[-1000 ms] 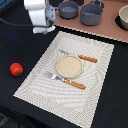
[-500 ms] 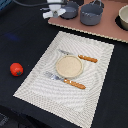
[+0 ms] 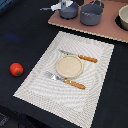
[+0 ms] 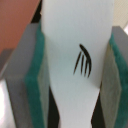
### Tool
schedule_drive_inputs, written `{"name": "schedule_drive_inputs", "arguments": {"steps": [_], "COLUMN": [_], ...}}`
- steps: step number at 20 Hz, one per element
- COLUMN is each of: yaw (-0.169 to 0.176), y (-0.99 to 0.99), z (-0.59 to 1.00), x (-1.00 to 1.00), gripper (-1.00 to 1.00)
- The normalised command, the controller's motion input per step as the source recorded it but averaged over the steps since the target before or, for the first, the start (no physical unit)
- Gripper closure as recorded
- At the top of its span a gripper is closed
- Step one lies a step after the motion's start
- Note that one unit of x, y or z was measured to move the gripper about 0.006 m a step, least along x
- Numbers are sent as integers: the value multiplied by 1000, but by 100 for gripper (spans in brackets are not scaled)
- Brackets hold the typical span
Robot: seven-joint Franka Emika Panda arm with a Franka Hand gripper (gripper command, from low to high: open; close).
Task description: Place the pan onto the stove and place the fish and sausage into the pan.
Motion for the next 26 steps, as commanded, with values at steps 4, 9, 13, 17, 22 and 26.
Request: {"name": "schedule_drive_inputs", "arguments": {"steps": [4, 9, 13, 17, 22, 26], "yaw": [21, 20, 15, 1, 0, 0], "y": [894, 903, 886, 822, 649, 389], "z": [-1, -20, -36, -119, -141, -14], "x": [273, 239, 233, 219, 127, 7], "gripper": [100, 100, 100, 100, -100, -100]}}
